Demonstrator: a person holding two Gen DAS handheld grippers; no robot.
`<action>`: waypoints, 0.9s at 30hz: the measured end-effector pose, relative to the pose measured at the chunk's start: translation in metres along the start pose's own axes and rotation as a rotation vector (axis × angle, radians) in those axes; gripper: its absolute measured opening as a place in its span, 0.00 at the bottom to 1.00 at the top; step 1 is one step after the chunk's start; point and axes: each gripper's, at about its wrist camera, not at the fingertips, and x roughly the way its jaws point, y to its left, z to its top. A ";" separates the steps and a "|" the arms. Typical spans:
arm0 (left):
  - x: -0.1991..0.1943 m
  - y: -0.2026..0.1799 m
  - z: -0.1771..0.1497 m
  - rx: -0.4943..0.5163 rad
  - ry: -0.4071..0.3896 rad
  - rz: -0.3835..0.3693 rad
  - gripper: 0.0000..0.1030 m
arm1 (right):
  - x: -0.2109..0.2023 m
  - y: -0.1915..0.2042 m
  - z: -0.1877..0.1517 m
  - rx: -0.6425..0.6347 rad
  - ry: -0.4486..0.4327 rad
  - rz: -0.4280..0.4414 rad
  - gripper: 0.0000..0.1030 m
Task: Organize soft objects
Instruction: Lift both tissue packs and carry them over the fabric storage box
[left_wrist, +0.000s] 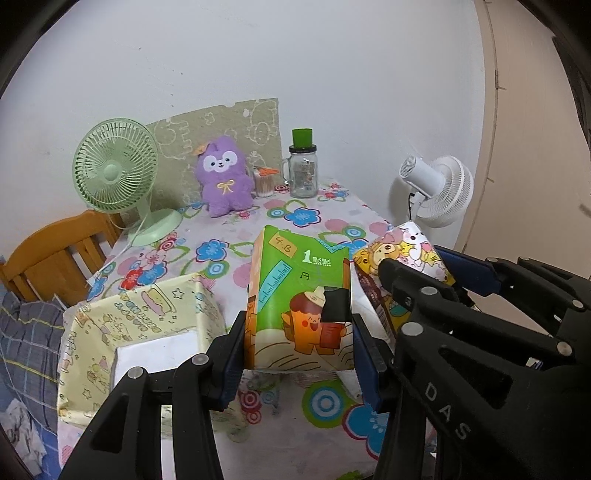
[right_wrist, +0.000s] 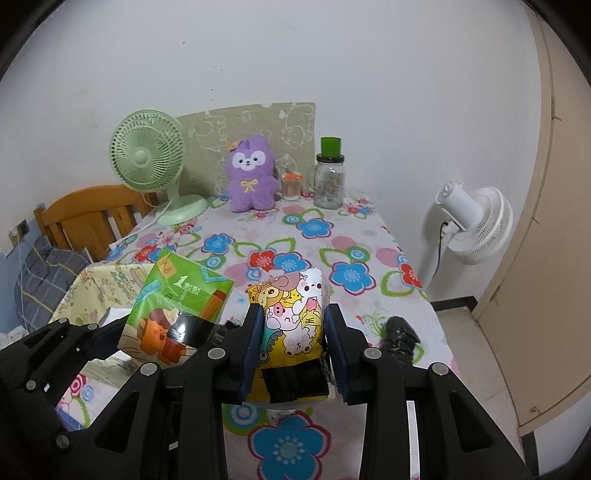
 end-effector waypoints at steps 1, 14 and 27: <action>0.000 0.002 0.001 0.002 -0.001 0.003 0.52 | 0.001 0.003 0.002 0.001 0.001 0.009 0.36; -0.002 0.042 0.005 -0.033 -0.007 0.036 0.52 | 0.012 0.043 0.016 -0.033 0.007 0.035 0.36; 0.002 0.086 0.003 -0.103 0.004 0.075 0.52 | 0.028 0.084 0.028 -0.067 0.020 0.106 0.36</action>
